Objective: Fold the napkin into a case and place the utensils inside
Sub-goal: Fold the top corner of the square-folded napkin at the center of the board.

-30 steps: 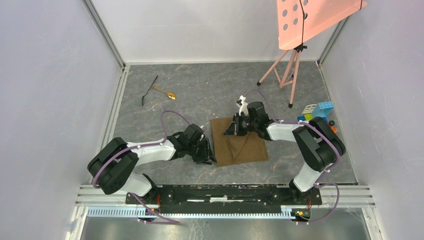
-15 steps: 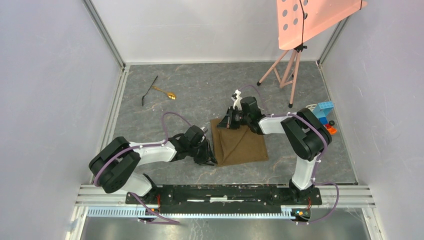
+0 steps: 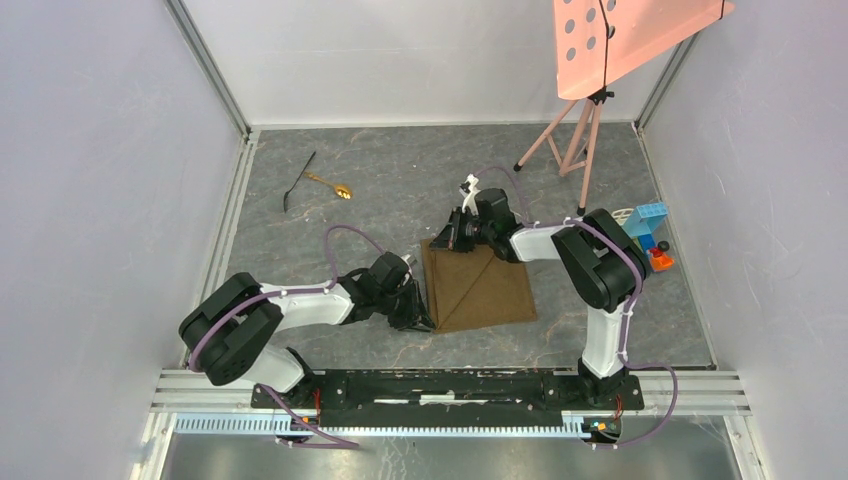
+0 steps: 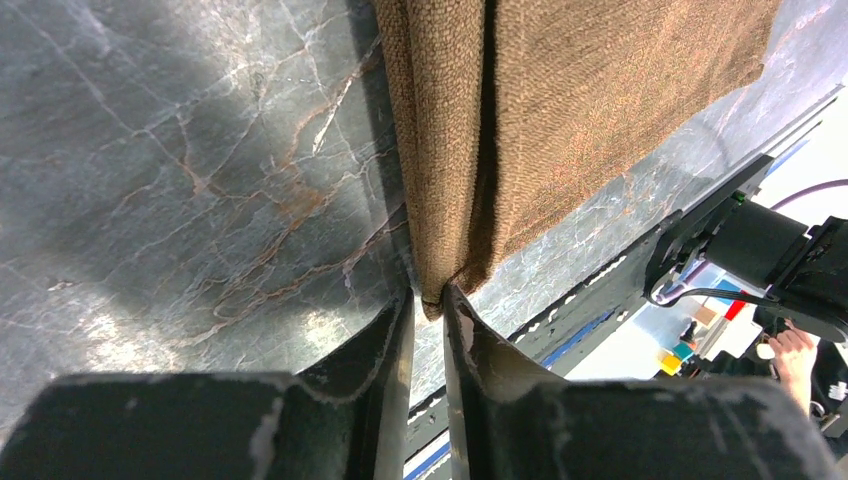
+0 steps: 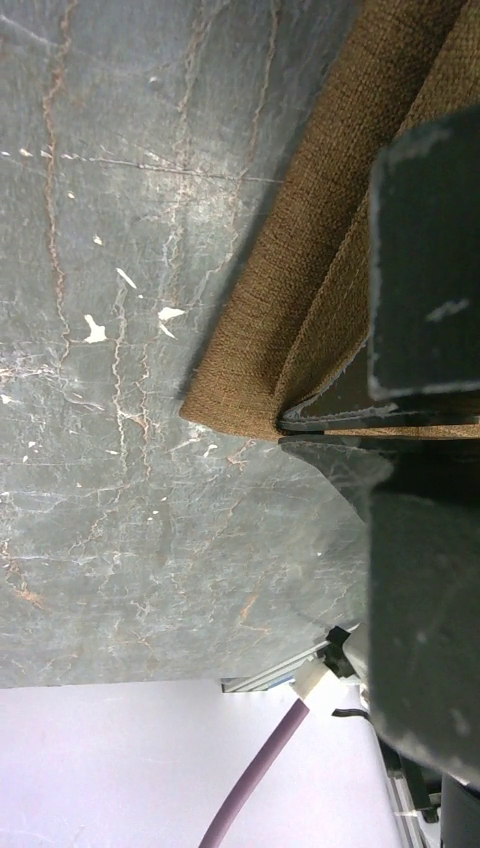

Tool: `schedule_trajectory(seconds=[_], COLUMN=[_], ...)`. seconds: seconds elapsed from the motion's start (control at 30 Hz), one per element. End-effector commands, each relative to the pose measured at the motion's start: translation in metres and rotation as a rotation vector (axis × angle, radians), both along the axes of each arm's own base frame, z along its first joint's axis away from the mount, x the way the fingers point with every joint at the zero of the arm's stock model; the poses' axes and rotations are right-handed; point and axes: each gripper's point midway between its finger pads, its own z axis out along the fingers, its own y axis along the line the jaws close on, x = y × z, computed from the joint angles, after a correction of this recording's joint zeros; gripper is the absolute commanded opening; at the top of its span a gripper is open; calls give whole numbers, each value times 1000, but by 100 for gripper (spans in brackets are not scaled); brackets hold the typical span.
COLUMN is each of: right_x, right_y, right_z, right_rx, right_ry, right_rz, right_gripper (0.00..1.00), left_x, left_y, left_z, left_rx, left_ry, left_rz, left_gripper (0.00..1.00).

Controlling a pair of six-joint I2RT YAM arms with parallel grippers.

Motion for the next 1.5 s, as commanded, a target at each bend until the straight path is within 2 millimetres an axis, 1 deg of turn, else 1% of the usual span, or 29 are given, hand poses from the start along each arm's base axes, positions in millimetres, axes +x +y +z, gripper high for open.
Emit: schedule_trajectory(seconds=[0.0, 0.3, 0.47, 0.6, 0.73, 0.93, 1.03, 1.33, 1.47], right_x=[17, 17, 13, 15, 17, 21, 23, 28, 31], right_y=[13, 17, 24, 27, 27, 22, 20, 19, 17], right_z=[17, 17, 23, 22, 20, 10, 10, 6, 11], right_rx=[42, 59, 121, 122, 113, 65, 46, 18, 6], right_ry=[-58, -52, -44, -43, -49, -53, -66, -72, -90], right_rz=[-6, 6, 27, 32, 26, 10, 2, 1, 2], right_gripper=[0, 0, 1, 2, 4, 5, 6, 13, 19], left_x=[-14, -15, -14, -15, -14, -14, -13, -13, -13], left_y=[21, 20, 19, 19, 18, 18, 17, 17, 18], left_z=[-28, -27, -27, -26, -25, -24, -23, -19, -13], left_rx=[109, 103, 101, 100, 98, 96, 94, 82, 68], left_ry=[58, 54, 52, 48, 46, 42, 40, 28, 13], left_rz=[23, 21, 21, 19, 17, 15, 15, 15, 19], left_gripper=[25, 23, 22, 21, 21, 21, 21, 21, 26])
